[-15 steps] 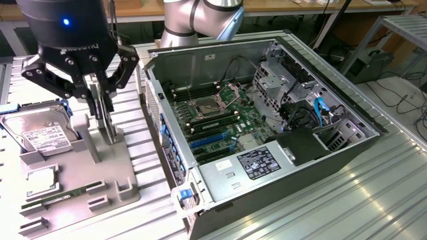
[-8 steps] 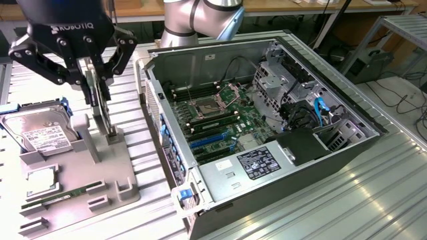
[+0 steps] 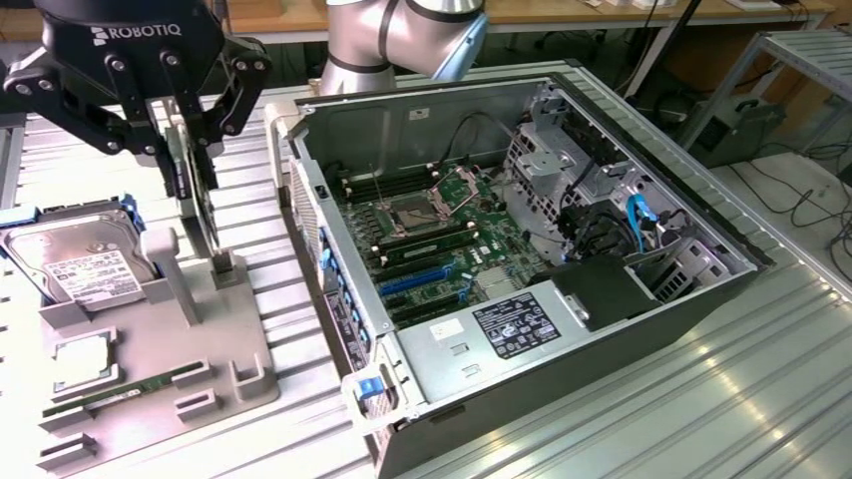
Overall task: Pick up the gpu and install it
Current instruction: 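Pick up the gpu and move the gpu toward the slot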
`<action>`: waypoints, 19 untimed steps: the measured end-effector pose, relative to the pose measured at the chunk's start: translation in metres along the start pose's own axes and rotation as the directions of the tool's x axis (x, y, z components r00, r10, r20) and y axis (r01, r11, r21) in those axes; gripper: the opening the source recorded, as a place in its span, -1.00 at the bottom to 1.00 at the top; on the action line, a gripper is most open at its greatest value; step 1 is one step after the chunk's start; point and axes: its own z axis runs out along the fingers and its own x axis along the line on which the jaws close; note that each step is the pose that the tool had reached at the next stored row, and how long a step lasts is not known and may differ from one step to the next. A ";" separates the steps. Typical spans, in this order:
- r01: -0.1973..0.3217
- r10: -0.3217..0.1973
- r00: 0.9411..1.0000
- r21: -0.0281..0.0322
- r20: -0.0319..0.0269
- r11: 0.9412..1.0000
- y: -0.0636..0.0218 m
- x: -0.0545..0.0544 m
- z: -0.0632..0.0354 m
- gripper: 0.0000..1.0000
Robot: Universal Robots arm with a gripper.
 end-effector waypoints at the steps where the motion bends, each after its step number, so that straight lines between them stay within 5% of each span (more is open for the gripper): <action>1: 0.000 0.000 1.000 0.000 0.000 1.000 0.0000 0.000 0.0000 -0.46; 19: 0.000 0.000 1.000 0.000 0.000 1.000 0.0000 -0.015 0.0004 -0.46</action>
